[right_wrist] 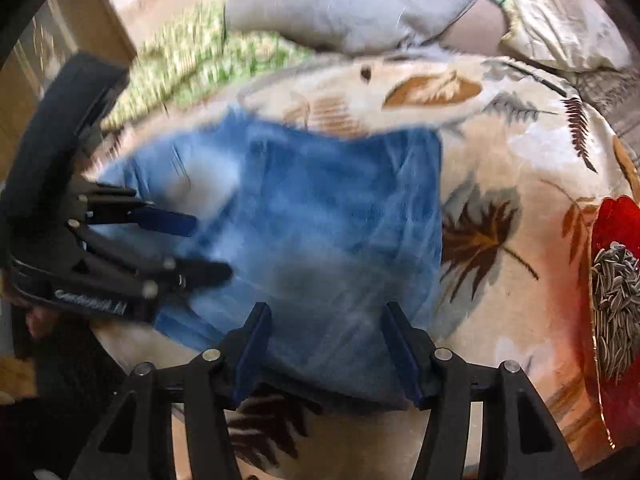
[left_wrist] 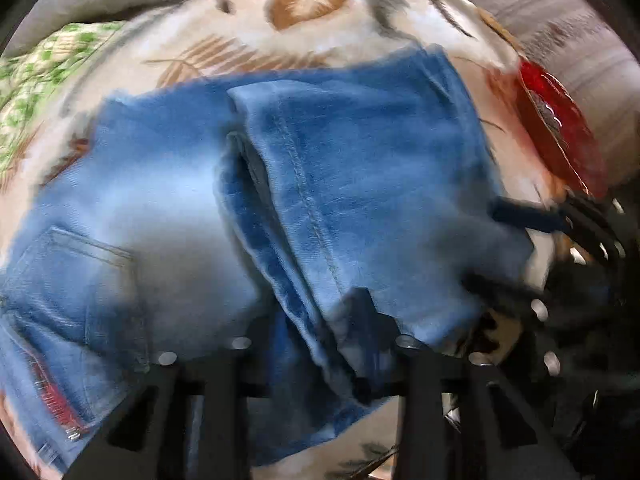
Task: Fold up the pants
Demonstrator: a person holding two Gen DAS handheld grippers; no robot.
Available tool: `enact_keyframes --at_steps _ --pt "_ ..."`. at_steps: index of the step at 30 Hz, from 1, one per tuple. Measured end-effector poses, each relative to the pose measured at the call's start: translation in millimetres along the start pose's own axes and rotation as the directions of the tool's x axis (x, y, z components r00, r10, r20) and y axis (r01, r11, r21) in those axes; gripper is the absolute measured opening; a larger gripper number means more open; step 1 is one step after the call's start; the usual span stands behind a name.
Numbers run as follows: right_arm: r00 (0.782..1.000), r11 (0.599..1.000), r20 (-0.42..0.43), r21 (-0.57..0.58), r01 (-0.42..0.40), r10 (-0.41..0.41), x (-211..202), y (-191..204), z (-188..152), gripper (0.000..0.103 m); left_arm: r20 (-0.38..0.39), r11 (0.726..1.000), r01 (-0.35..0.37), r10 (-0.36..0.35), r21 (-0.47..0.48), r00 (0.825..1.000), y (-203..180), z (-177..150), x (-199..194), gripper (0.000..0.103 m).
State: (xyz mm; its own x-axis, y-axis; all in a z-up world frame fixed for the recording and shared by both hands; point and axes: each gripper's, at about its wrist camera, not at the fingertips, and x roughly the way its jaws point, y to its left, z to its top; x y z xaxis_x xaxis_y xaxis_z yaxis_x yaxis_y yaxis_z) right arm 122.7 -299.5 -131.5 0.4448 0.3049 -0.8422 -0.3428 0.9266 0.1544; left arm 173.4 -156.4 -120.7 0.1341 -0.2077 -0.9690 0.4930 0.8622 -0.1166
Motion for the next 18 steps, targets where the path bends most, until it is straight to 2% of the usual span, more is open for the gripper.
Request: enact_keyframes --at_steps 2,5,8,9,10,11,12,13,14,15,16,18 --pt "1.0 1.0 -0.017 -0.011 0.015 -0.015 7 1 -2 0.062 0.006 0.999 -0.016 0.016 0.041 1.0 -3 -7 -6 0.03" --pt "1.0 1.0 -0.018 -0.012 0.018 -0.019 8 2 -1 0.062 0.006 0.999 -0.019 0.019 0.036 1.0 0 -11 -9 0.03" --pt "1.0 1.0 0.009 0.019 -0.004 0.004 1 -3 -2 0.063 0.038 0.997 -0.071 0.07 0.033 0.997 0 -10 -21 0.036" --pt "0.999 0.999 0.035 0.051 -0.017 0.015 -7 -8 -3 0.063 0.065 0.995 -0.098 0.096 0.023 0.993 1 -9 -32 0.045" --pt "0.997 0.995 0.07 0.088 -0.036 0.03 -17 -15 -4 0.065 0.097 0.996 -0.084 0.083 0.005 0.992 4 -8 -44 0.063" --pt "0.992 0.989 0.12 0.133 -0.061 0.045 -30 -23 -7 0.067 0.133 0.999 -0.048 0.05 -0.02 0.99 7 -6 -55 0.073" --pt "0.984 0.981 0.169 0.179 -0.078 0.047 -43 -33 -10 0.074 0.185 0.998 0.022 -0.011 -0.057 0.983 11 -3 -70 0.085" --pt "0.974 0.967 0.223 0.235 -0.094 0.041 -56 -45 -14 0.08 0.223 0.993 0.086 -0.066 -0.082 0.973 13 -1 -79 0.086" --pt "0.964 0.956 0.263 0.27 -0.114 0.04 -66 -53 -18 0.08 0.253 0.981 0.164 -0.134 -0.102 0.958 16 3 -89 0.086" --pt "0.95 0.941 0.31 0.307 -0.142 0.042 -76 -64 -22 0.08 0.266 0.975 0.193 -0.158 -0.11 0.951 16 5 -94 0.086" --pt "0.944 0.934 0.327 0.325 -0.148 0.036 -81 -69 -23 0.08 0.282 0.977 0.181 -0.143 -0.113 0.949 17 6 -101 0.086" --pt "0.941 0.928 0.339 0.343 -0.145 0.022 -86 -74 -24 0.08 0.29 0.992 0.087 -0.056 -0.095 0.955 14 5 -109 0.086"
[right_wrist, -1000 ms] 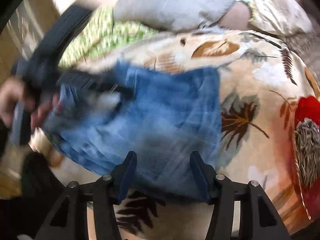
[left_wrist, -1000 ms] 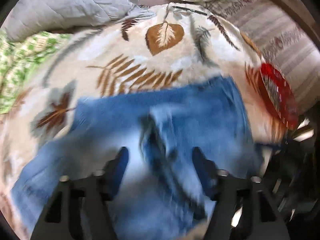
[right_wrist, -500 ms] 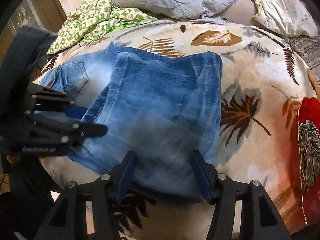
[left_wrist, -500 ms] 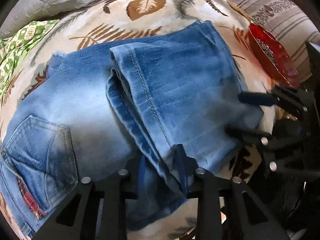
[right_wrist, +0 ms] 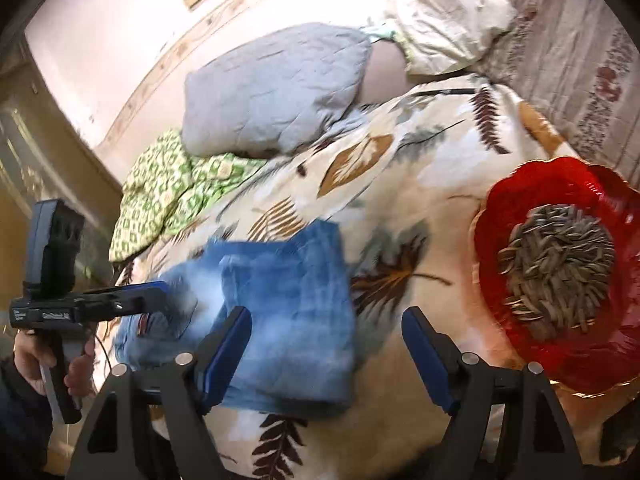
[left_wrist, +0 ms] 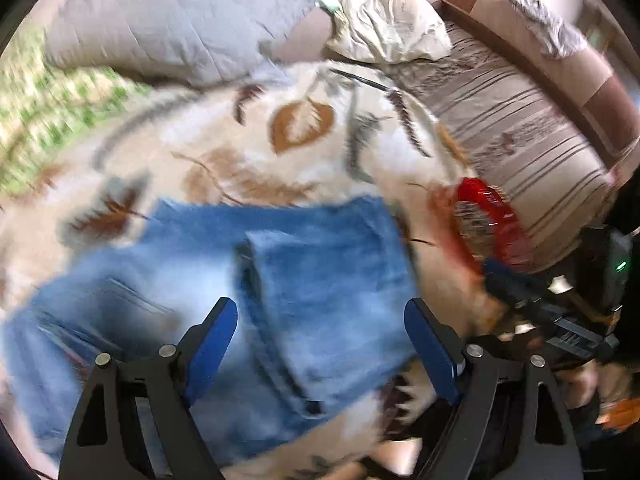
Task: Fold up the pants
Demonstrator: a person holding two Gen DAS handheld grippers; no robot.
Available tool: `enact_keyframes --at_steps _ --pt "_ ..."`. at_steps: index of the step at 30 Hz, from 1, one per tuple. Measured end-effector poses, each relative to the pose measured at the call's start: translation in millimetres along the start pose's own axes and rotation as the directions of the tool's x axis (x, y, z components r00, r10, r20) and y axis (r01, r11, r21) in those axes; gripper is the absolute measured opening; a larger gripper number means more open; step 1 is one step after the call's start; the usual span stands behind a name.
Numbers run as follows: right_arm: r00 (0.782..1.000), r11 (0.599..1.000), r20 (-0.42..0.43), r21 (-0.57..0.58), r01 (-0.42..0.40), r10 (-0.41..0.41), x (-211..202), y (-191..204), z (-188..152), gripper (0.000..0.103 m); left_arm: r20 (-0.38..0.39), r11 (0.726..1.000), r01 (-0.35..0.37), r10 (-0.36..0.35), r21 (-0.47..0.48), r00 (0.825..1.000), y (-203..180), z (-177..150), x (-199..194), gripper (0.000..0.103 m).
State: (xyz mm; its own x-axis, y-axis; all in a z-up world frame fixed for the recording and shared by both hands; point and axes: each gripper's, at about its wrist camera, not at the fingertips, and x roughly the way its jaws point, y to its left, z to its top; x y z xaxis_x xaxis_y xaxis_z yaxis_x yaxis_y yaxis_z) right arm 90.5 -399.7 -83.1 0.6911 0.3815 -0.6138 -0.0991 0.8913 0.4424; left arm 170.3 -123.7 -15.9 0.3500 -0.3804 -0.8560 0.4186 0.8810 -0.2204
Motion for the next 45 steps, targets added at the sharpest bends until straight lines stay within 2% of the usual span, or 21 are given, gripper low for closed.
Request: enact_keyframes --at_steps 2,6,8,10,13,15,16,17,20,22,24,26,27,29,32,34,36,38,40,42,45 --pt "1.0 1.0 0.002 -0.001 0.005 -0.005 -1 0 2 0.08 0.001 0.993 -0.111 0.111 0.044 0.994 5 -3 -11 0.086" --pt "0.999 0.999 -0.031 -0.03 -0.021 0.02 6 11 4 0.08 -0.033 0.973 -0.231 0.232 0.02 0.972 48 -14 -49 0.086" --pt "0.998 0.998 -0.046 -0.051 -0.046 0.044 16 21 4 0.08 -0.056 0.954 -0.3 0.3 0.016 0.952 70 -22 -74 0.086" --pt "0.996 0.994 -0.067 -0.081 -0.07 0.065 25 34 3 0.08 -0.087 0.927 -0.374 0.376 0.037 0.923 82 -35 -102 0.086" --pt "0.989 0.986 -0.101 -0.118 -0.122 0.11 37 58 -3 0.08 -0.166 0.882 -0.464 0.472 0.085 0.866 102 -60 -145 0.089" --pt "0.982 0.976 -0.127 -0.153 -0.157 0.138 43 76 -7 0.08 -0.182 0.876 -0.478 0.481 0.065 0.858 112 -71 -155 0.096" --pt "0.98 0.971 -0.143 -0.175 -0.164 0.14 47 85 -10 0.08 -0.186 0.879 -0.474 0.473 0.041 0.861 118 -76 -156 0.098" --pt "0.979 0.968 -0.151 -0.186 -0.167 0.139 49 90 -12 0.08 -0.179 0.887 -0.461 0.455 0.009 0.872 124 -79 -152 0.098" --pt "0.977 0.965 -0.168 -0.206 -0.163 0.129 50 98 -19 0.08 -0.135 0.915 -0.385 0.369 -0.12 0.92 139 -83 -122 0.098" --pt "0.982 0.967 -0.159 -0.219 -0.133 0.099 45 94 -21 0.08 -0.097 0.929 -0.333 0.321 -0.162 0.942 137 -81 -102 0.098" --pt "0.987 0.977 -0.153 -0.203 -0.072 0.041 41 82 -20 0.08 -0.044 0.958 -0.24 0.236 -0.16 0.971 119 -72 -84 0.098" --pt "0.987 0.989 -0.157 -0.148 -0.002 -0.021 39 60 -20 0.08 0.002 0.985 -0.152 0.153 -0.08 0.988 94 -57 -67 0.098" --pt "0.987 0.992 -0.159 -0.122 0.019 -0.039 38 51 -19 0.08 0.027 0.993 -0.118 0.118 -0.008 0.993 75 -45 -55 0.098" --pt "0.984 0.996 -0.167 -0.075 0.056 -0.068 38 36 -20 0.08 0.045 0.991 -0.082 0.078 0.102 0.996 48 -27 -35 0.098" --pt "0.978 0.995 -0.186 -0.054 0.085 -0.093 42 23 -22 0.08 0.021 0.967 -0.068 0.065 0.246 0.998 12 2 3 0.098" --pt "0.976 0.996 -0.199 -0.031 0.08 -0.084 45 17 -23 0.08 -0.005 0.941 -0.022 0.025 0.339 1.0 -6 20 27 0.098" --pt "0.974 0.996 -0.209 -0.007 0.088 -0.088 50 12 -23 0.08 -0.006 0.919 -0.007 0.011 0.395 1.0 -16 31 41 0.098" --pt "0.971 0.996 -0.227 0.02 0.084 -0.077 56 7 -25 0.08 -0.031 0.906 0.021 -0.008 0.422 0.999 -22 41 55 0.098" --pt "0.97 0.997 -0.236 0.032 0.074 -0.064 59 5 -26 0.08 -0.046 0.9 0.002 0.019 0.436 0.999 -22 48 66 0.098" --pt "0.972 0.997 -0.229 0.031 0.063 -0.055 60 7 -26 0.08 -0.057 0.904 -0.008 0.036 0.427 0.998 -17 47 65 0.098" --pt "0.979 1.0 -0.202 -0.011 0.018 -0.019 56 22 -23 0.08 -0.052 0.928 -0.048 0.072 0.37 0.996 11 36 45 0.098"
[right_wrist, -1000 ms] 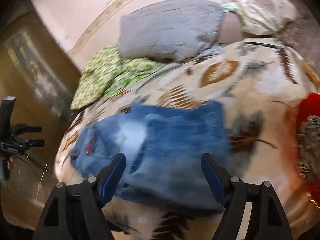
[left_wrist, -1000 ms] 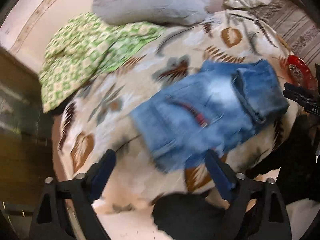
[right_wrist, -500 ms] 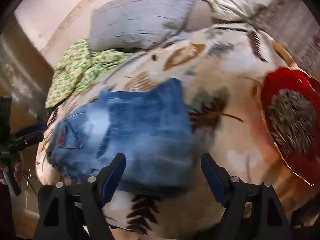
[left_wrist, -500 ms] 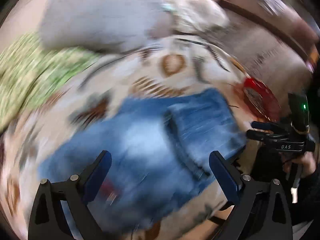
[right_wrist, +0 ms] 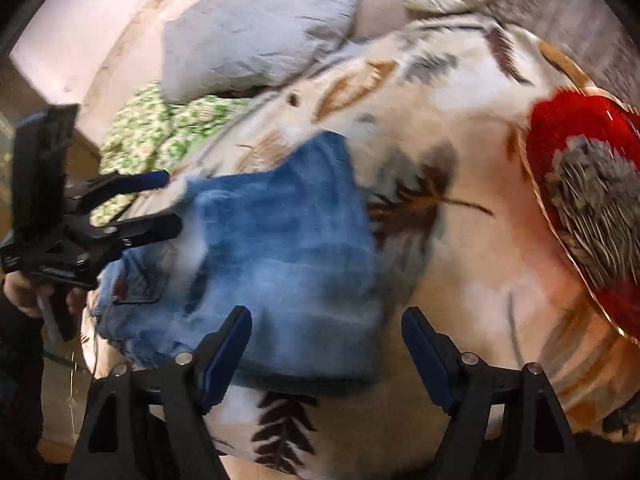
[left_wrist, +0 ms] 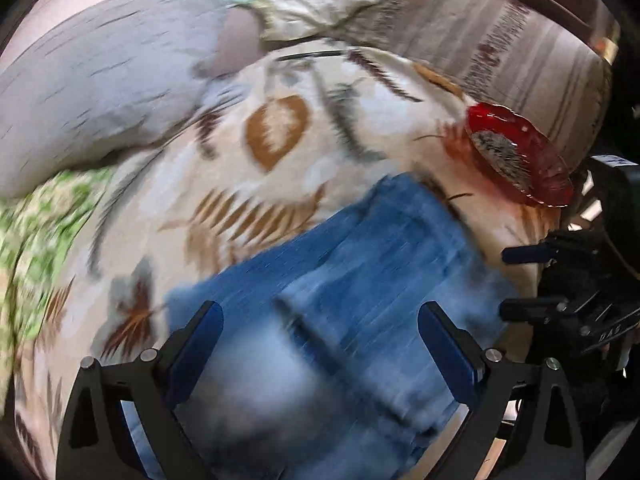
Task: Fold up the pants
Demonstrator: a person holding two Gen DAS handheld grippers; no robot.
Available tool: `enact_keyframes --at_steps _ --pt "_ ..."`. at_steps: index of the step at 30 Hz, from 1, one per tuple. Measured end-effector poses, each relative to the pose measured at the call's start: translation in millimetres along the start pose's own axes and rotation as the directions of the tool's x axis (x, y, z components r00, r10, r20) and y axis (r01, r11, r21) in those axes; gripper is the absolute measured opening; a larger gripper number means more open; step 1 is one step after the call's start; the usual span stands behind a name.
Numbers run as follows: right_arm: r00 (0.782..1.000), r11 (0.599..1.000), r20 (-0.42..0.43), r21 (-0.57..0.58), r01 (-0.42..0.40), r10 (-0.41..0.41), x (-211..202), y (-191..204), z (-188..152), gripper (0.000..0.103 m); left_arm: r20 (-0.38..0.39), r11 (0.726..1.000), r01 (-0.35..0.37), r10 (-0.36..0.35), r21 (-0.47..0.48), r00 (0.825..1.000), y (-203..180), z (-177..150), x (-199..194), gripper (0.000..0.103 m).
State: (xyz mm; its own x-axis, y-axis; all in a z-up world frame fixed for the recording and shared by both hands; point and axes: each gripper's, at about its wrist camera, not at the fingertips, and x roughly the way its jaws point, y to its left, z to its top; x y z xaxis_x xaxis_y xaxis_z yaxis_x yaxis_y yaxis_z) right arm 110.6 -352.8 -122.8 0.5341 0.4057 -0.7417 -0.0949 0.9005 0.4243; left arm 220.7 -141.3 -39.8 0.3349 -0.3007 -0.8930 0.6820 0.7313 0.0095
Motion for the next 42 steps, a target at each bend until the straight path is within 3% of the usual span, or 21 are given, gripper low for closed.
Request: enact_keyframes --at_steps 4,7,10,14,16,17,19,20,24,26,27,28,32,36,38,39,40,42 --pt "0.998 0.992 0.0 -0.108 -0.07 0.071 5 38 6 0.08 -0.027 0.989 -0.107 0.105 -0.106 0.994 39 -46 -48 0.098" --pt "0.989 0.964 -0.02 -0.221 -0.146 0.145 16 83 12 0.08 -0.091 0.946 -0.222 0.206 -0.237 0.974 72 -101 -96 0.098" --pt "0.976 0.914 -0.08 -0.342 -0.218 0.203 31 133 15 0.08 -0.155 0.891 -0.27 0.228 -0.365 0.961 92 -150 -127 0.098" --pt "0.964 0.83 -0.157 -0.492 -0.264 0.214 56 199 18 0.08 -0.166 0.796 -0.261 0.203 -0.547 0.965 107 -208 -131 0.098" --pt "0.965 0.797 -0.176 -0.545 -0.261 0.196 69 226 23 0.08 -0.134 0.723 -0.22 0.176 -0.655 0.975 116 -233 -119 0.098" --pt "0.964 0.78 -0.191 -0.568 -0.26 0.183 79 243 28 0.08 -0.105 0.674 -0.176 0.145 -0.717 0.984 121 -247 -108 0.098" --pt "0.958 0.754 -0.226 -0.595 -0.279 0.176 95 269 37 0.08 -0.039 0.627 -0.095 0.102 -0.773 0.994 125 -262 -92 0.098" --pt "0.957 0.747 -0.235 -0.603 -0.279 0.167 100 277 41 0.08 -0.003 0.619 -0.059 0.091 -0.783 0.996 125 -264 -87 0.098" --pt "0.945 0.721 -0.295 -0.624 -0.301 0.139 135 324 63 0.08 0.049 0.658 0.0 0.055 -0.753 0.997 126 -269 -63 0.098" --pt "0.93 0.704 -0.348 -0.63 -0.327 0.12 153 344 67 0.08 0.041 0.632 0.036 -0.006 -0.774 0.999 131 -276 -53 0.092" --pt "0.921 0.699 -0.376 -0.631 -0.336 0.103 165 353 68 0.08 0.066 0.629 0.053 -0.004 -0.776 0.998 133 -278 -56 0.074" --pt "0.917 0.7 -0.39 -0.632 -0.332 0.083 177 363 67 0.08 0.081 0.651 0.076 -0.022 -0.756 0.996 133 -277 -57 0.063" --pt "0.897 0.677 -0.442 -0.66 -0.325 0.0 222 395 54 0.08 0.074 0.672 0.076 -0.032 -0.737 0.997 129 -277 -56 0.061" --pt "0.9 0.631 -0.415 -0.736 -0.247 -0.131 256 410 39 0.08 0.074 0.674 0.074 -0.028 -0.735 0.997 130 -277 -55 0.057" --pt "0.916 0.546 -0.348 -0.816 -0.191 -0.2 261 414 27 0.052 0.086 0.687 0.068 -0.009 -0.723 0.996 128 -278 -63 0.043" --pt "0.924 0.492 -0.304 -0.856 -0.158 -0.233 260 413 21 0.033 0.095 0.697 0.065 0.004 -0.714 0.995 125 -277 -66 0.037" --pt "0.929 0.476 -0.294 -0.865 -0.159 -0.224 254 409 20 0.023 0.104 0.714 0.062 0.016 -0.698 0.994 122 -274 -71 0.033" --pt "0.934 0.508 -0.308 -0.842 -0.18 -0.18 240 400 27 0.018 0.109 0.76 0.033 0.05 -0.649 0.993 110 -265 -82 0.03"
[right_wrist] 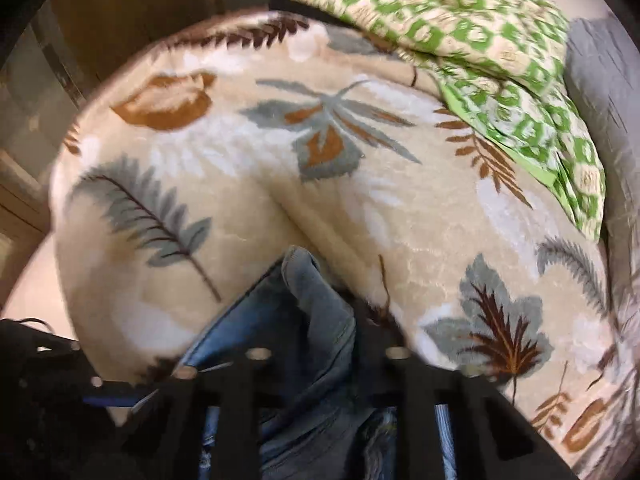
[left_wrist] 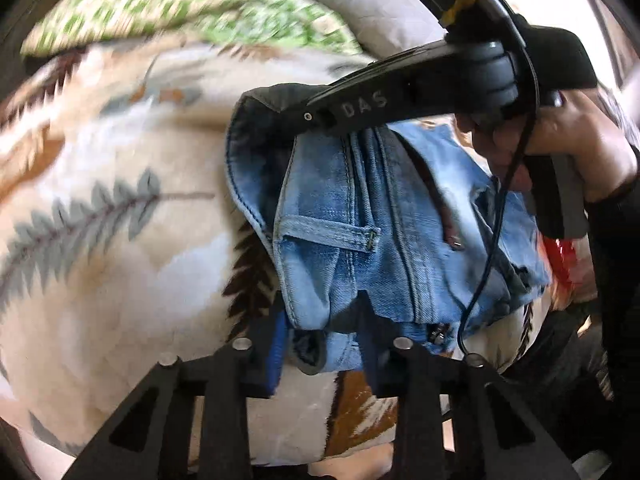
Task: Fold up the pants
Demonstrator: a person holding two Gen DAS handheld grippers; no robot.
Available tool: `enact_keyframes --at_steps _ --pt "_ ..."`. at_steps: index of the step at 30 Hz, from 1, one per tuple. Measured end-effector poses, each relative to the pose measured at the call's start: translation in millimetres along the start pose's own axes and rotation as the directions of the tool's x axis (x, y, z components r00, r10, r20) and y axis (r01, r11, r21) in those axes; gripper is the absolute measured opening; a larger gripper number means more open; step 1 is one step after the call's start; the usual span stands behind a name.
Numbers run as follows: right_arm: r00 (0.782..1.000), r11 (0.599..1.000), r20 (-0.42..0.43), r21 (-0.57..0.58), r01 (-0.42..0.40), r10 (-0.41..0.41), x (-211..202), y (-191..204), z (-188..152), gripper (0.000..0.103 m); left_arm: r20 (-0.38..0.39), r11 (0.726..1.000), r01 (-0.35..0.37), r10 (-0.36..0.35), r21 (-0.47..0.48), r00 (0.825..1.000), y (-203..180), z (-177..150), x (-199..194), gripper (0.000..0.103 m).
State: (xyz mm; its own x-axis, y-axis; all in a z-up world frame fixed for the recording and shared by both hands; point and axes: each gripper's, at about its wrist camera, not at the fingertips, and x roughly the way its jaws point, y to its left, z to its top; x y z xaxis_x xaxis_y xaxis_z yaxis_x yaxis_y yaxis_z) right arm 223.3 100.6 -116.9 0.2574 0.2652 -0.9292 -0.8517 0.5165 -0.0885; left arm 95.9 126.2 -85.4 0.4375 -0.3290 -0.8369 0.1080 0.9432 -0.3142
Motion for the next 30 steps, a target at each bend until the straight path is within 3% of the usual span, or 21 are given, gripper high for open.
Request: enact_keyframes --at_steps 4,7,11,14,16,19,23,24,26,27,28,29,30 --pt "0.987 0.995 0.147 0.069 -0.071 0.06 -54 -22 -33 0.015 0.06 0.994 0.024 -0.031 0.109 0.998 -41 5 -31 0.028" --pt "0.955 0.985 0.286 0.129 -0.119 0.078 -108 -48 -72 0.015 0.108 0.975 0.055 -0.08 0.214 0.991 -88 15 -56 0.028" --pt "0.903 0.956 0.425 0.231 -0.178 0.065 -167 -94 -140 0.015 0.106 0.917 0.128 -0.18 0.377 0.978 -168 34 -65 0.028" --pt "0.879 0.919 0.477 0.333 -0.211 0.029 -193 -135 -205 0.015 0.032 0.868 0.217 -0.258 0.447 0.966 -225 44 -43 0.028" --pt "0.878 0.885 0.479 0.41 -0.222 -0.001 -196 -164 -247 0.016 -0.038 0.833 0.262 -0.28 0.488 0.959 -264 49 -10 0.028" --pt "0.899 0.819 0.437 0.531 -0.218 -0.044 -178 -203 -303 0.016 -0.142 0.81 0.321 -0.289 0.491 0.947 -305 49 46 0.028" --pt "0.96 0.731 0.273 0.668 -0.142 -0.062 -133 -241 -346 0.024 -0.273 0.83 0.321 -0.213 0.456 0.938 -326 39 125 0.031" --pt "0.966 0.716 0.249 0.686 -0.13 -0.063 -127 -243 -353 0.027 -0.272 0.839 0.325 -0.222 0.436 0.936 -329 38 135 0.034" --pt "0.964 0.701 0.253 0.703 -0.122 -0.085 -130 -245 -365 0.047 -0.265 0.831 0.357 -0.263 0.426 0.928 -334 42 129 0.048" --pt "0.962 0.699 0.254 0.706 -0.114 -0.099 -135 -244 -369 0.074 -0.274 0.826 0.375 -0.279 0.42 0.92 -335 44 120 0.056" --pt "0.956 0.695 0.259 0.713 -0.09 -0.142 -146 -242 -374 0.081 -0.272 0.824 0.384 -0.291 0.417 0.917 -335 45 110 0.065" --pt "0.945 0.696 0.271 0.714 -0.071 -0.181 -158 -240 -377 0.081 -0.256 0.82 0.389 -0.304 0.42 0.918 -333 48 95 0.071" --pt "0.939 0.699 0.283 0.712 -0.07 -0.195 -166 -238 -379 0.081 -0.222 0.818 0.367 -0.297 0.444 0.929 -329 51 77 0.085"
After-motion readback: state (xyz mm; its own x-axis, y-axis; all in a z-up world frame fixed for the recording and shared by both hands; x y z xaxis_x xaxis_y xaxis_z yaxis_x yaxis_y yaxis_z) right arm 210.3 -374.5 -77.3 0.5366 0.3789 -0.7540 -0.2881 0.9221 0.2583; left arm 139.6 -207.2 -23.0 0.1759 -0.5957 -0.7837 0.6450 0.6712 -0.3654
